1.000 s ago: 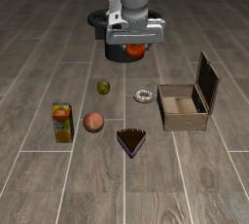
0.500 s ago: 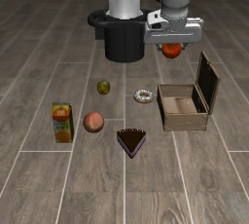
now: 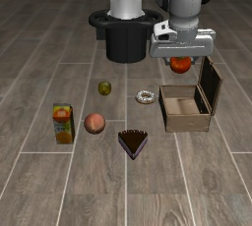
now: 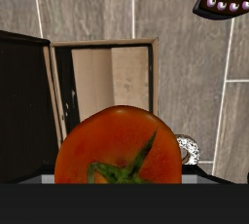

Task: Pick up the tomato and place it in the box

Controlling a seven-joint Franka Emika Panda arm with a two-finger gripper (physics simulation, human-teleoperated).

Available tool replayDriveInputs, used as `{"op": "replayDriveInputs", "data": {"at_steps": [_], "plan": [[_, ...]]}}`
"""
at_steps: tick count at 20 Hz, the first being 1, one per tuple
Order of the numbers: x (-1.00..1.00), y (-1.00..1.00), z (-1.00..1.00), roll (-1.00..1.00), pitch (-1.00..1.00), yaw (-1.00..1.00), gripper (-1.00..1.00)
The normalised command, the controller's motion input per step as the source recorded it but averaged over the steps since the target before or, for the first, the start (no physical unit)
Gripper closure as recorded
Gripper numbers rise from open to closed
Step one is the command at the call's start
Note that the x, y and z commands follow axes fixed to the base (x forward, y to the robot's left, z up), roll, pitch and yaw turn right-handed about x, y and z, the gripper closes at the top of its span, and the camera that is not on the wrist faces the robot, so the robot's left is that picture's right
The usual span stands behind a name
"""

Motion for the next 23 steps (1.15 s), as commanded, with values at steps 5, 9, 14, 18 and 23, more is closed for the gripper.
{"op": "replayDriveInputs", "data": {"at_steps": [5, 9, 14, 18, 23], "plan": [[1.00, 0.00, 0.00, 0.00, 0.00, 0.00, 1.00], [-0.75, 0.25, 0.00, 0.00, 0.00, 0.00, 1.00], [0.00, 0.20, 0.00, 0.00, 0.00, 0.00, -1.00], [0.00, 0.00, 0.00, 0.00, 0.00, 0.00, -1.00], [0.00, 0.00, 0.00, 0.00, 0.00, 0.00, -1.00]]}}
